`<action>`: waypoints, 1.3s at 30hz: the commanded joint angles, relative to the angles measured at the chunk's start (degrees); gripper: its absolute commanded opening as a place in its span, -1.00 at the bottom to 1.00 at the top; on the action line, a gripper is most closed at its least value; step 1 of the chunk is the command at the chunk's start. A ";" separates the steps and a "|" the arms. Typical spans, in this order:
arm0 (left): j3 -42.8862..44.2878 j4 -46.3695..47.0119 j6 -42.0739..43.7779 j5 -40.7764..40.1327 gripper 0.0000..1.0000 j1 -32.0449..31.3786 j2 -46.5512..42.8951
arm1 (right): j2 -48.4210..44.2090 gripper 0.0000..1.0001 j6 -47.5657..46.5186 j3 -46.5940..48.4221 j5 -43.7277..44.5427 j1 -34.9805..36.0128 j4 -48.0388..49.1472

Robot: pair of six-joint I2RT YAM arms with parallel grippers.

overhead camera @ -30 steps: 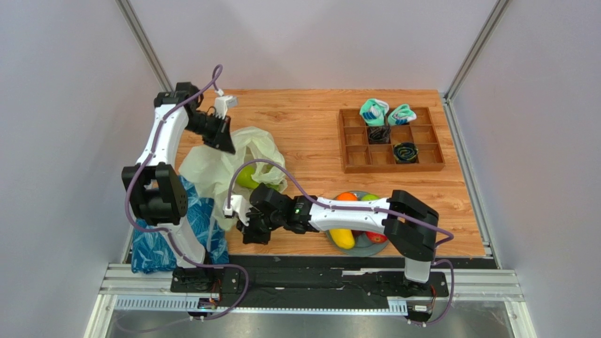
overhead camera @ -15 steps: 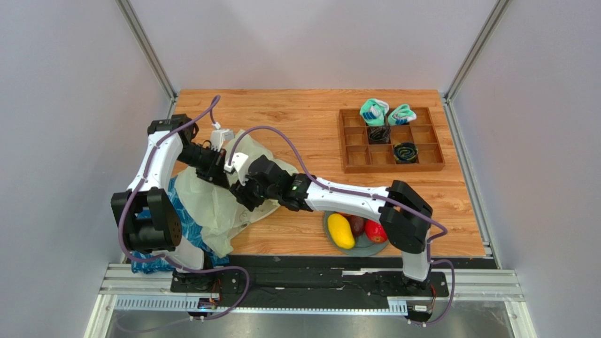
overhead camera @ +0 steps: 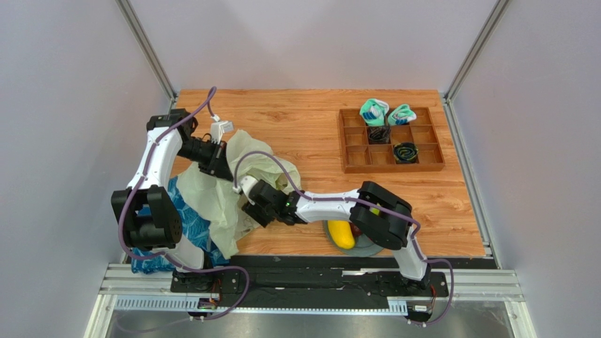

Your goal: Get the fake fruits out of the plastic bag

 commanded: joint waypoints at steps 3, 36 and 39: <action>0.50 -6.75 2.59 3.16 -1.00 0.08 -2.25 | -13.32 0.08 2.00 -18.29 -15.35 4.55 -1.85; 1.56 -16.15 12.09 9.49 -1.00 -0.27 -5.16 | -18.00 1.00 -28.74 -11.03 4.40 -2.73 -0.98; 1.29 -14.93 10.95 9.85 -1.00 -0.27 -5.77 | -16.24 1.00 -30.76 -11.64 4.04 -3.61 0.08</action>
